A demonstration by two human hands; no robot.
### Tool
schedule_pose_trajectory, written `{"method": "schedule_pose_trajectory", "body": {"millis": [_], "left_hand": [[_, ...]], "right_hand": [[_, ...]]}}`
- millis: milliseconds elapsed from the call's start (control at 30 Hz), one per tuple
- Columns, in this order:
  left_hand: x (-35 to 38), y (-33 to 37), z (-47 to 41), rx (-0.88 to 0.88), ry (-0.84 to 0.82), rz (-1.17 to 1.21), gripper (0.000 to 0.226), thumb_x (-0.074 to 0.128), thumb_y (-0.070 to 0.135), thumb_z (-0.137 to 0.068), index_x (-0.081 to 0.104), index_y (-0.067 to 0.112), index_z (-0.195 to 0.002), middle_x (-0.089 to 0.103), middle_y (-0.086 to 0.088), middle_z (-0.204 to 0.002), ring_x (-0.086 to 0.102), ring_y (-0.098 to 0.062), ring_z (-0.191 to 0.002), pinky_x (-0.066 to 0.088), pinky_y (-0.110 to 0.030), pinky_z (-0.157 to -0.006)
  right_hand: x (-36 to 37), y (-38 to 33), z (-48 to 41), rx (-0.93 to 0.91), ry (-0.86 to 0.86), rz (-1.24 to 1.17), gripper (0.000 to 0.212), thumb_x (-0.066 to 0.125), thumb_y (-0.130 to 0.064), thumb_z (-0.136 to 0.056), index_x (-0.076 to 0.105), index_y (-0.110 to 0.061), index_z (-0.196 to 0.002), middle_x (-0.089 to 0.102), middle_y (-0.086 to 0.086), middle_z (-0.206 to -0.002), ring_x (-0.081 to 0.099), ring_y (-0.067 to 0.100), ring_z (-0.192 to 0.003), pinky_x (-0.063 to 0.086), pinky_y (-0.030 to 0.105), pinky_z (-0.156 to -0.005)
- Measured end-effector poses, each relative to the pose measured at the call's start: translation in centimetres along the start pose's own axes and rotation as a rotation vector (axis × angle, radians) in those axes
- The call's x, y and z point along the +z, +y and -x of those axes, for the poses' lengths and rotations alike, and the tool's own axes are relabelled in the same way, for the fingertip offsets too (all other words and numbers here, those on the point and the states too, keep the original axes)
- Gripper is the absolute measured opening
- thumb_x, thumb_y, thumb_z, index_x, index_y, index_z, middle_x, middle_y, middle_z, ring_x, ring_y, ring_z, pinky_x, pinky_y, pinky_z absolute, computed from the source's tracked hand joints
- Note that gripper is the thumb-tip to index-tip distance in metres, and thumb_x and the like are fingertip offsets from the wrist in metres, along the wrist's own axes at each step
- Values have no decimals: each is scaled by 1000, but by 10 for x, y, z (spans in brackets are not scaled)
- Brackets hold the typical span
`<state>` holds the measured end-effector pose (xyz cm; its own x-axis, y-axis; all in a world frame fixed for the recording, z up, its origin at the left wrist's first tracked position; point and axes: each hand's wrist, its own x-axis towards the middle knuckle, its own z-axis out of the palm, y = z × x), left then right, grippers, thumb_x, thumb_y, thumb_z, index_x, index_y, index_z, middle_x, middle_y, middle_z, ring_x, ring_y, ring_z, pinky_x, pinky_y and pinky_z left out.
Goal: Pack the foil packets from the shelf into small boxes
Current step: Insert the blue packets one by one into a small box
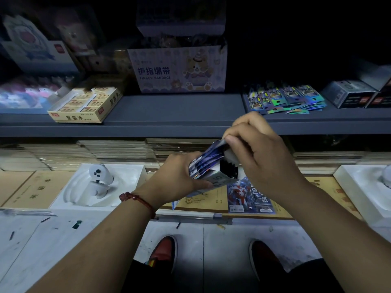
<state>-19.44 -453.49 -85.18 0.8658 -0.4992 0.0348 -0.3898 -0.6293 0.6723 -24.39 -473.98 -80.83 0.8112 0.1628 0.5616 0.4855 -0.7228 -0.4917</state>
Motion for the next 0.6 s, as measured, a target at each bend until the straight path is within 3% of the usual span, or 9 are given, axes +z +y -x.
{"method": "schedule_pose_trajectory", "body": {"millis": [100,233,333,433,533,600], "left_hand": [[-1,0,-1,-12,12,-8,39,87,36,-77,61,35,-106,70,15,-93,63,6,-79,44,-6,-62],[-2,0,1,-22,17,-22,43,86,36,-78,63,29,-114,71,13,-100,65,4,-84,49,-7,-66],[-2,-2,1,-27,45,-42,47,86,36,-78,65,25,-119,73,11,-105,66,-1,-88,51,-10,-69],[-2,-3,0,-45,68,-47,48,85,37,-78,65,25,-120,72,13,-105,63,3,-87,45,-4,-65],[-2,0,0,-57,84,-43,43,85,36,-78,63,30,-115,67,18,-94,61,8,-80,44,-2,-65],[-2,2,1,-64,90,-36,37,86,35,-77,60,38,-103,64,21,-84,61,9,-75,43,-3,-62]], "right_hand": [[-2,1,-2,29,175,12,17,51,-10,-106,66,-7,-100,52,4,-108,53,15,-88,43,25,-77],[-2,0,-2,77,369,-3,15,53,-7,-105,67,-3,-104,49,4,-105,47,9,-78,37,11,-74],[2,-7,-2,163,398,-172,10,58,-13,-103,61,-11,-113,53,8,-102,49,8,-69,39,16,-66],[13,-19,-1,378,392,-465,34,69,-27,-97,48,-18,-121,52,6,-100,45,7,-56,40,20,-58],[23,-23,1,537,413,-531,45,78,-32,-88,49,-17,-120,49,2,-95,45,6,-57,43,20,-57],[27,-23,1,584,362,-536,38,79,-37,-86,58,-16,-110,49,1,-87,45,4,-58,42,21,-57]]}}
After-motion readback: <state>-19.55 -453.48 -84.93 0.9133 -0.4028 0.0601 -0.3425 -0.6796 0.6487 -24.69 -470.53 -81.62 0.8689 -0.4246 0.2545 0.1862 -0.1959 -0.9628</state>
